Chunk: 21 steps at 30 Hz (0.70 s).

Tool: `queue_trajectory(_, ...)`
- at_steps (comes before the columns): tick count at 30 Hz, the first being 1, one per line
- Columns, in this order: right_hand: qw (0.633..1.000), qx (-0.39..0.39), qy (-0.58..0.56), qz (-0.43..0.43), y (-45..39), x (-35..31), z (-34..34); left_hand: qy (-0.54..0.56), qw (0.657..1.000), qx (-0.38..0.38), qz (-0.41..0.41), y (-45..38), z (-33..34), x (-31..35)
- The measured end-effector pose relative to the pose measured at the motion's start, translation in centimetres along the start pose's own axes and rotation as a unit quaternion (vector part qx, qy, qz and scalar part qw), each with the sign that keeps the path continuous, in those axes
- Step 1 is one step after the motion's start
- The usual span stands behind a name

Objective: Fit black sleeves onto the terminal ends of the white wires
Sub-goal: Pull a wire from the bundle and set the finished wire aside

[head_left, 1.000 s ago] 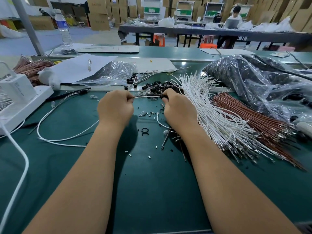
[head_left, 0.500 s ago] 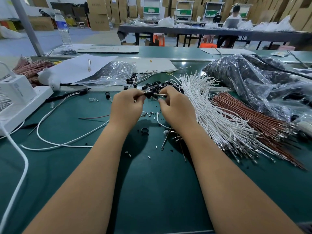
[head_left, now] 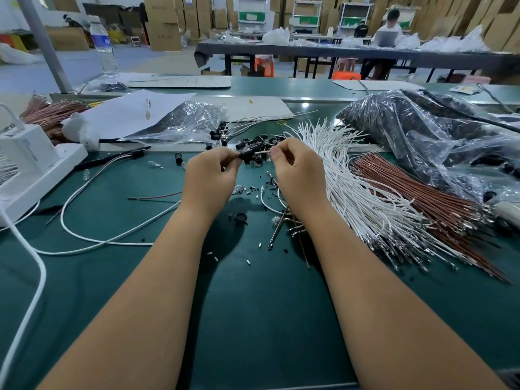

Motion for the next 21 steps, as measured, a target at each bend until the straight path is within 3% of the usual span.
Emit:
queue_trajectory(5,0.995,0.034,-0.085,0.043,-0.5,0.7,-0.5,0.02,0.999,-0.007,0.025,0.2,0.2,0.6)
queue_trajectory(13,0.999,-0.04,-0.016,-0.02,-0.2,0.7,0.5,-0.033,0.996,-0.022,0.074,0.3,0.6,1.4)
queue_trajectory(21,0.997,-0.025,-0.064,0.037,-0.4,0.9,0.4,0.06,0.997,-0.032,0.041,0.3,0.6,1.0)
Point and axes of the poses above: each hand's wrist, its own y-axis away from the middle knuckle, its own z-axis out of the palm, x = y × z, the point moved 4 cm from there along -y, towards the middle knuckle, and after that the axes turned 5 degrees about -x, right-handed, at the moved point
